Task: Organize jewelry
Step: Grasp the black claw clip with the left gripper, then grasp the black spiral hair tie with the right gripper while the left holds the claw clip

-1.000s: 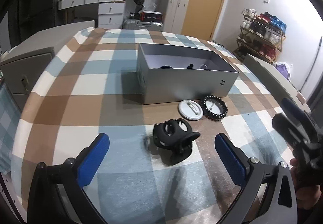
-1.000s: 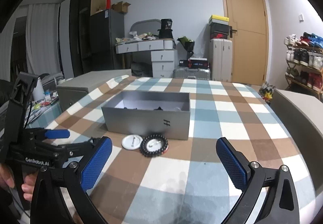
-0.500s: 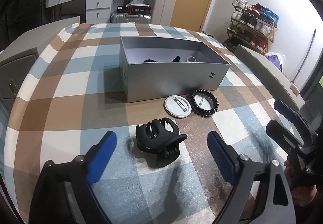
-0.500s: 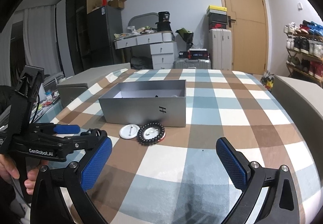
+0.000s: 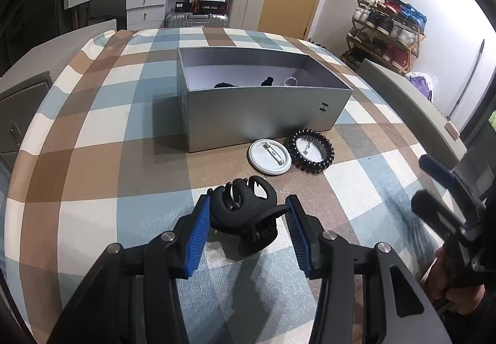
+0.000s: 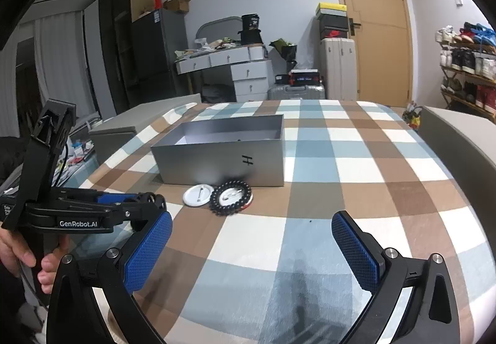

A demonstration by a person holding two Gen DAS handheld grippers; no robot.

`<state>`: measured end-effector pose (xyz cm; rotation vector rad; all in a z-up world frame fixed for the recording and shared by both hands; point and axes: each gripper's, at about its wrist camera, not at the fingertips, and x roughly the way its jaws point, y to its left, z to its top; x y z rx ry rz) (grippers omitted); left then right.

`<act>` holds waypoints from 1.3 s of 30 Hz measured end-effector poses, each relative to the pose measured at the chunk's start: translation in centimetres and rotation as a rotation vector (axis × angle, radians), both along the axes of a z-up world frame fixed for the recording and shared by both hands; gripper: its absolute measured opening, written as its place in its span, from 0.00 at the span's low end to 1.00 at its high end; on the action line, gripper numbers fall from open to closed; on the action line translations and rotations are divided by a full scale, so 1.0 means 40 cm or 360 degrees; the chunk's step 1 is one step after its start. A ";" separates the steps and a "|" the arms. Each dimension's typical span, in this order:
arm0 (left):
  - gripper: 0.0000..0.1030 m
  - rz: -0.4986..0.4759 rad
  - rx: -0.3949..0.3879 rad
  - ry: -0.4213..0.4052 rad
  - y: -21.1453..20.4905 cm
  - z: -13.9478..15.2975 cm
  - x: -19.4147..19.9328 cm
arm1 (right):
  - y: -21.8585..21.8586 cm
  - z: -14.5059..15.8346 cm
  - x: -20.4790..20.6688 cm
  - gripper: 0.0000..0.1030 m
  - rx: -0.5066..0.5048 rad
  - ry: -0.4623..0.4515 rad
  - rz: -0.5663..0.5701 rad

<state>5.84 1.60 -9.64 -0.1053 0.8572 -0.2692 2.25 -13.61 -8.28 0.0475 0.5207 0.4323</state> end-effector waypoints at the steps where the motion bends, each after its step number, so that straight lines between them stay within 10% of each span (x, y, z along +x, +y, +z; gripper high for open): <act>1: 0.41 0.0004 -0.0003 -0.0008 0.001 0.003 -0.003 | 0.001 -0.001 0.002 1.00 0.0008 0.0014 0.0009; 14: 0.41 0.0064 0.0025 -0.0106 0.025 0.035 -0.044 | 0.016 -0.013 0.095 1.00 0.0025 0.0301 0.0055; 27: 0.41 0.0111 0.0002 -0.0118 0.069 0.020 -0.069 | 0.153 -0.012 0.201 0.98 -0.0296 0.0311 0.0196; 39: 0.41 0.0159 -0.0016 -0.0115 0.105 0.012 -0.080 | 0.222 -0.068 0.230 0.61 -0.0580 0.0384 0.0232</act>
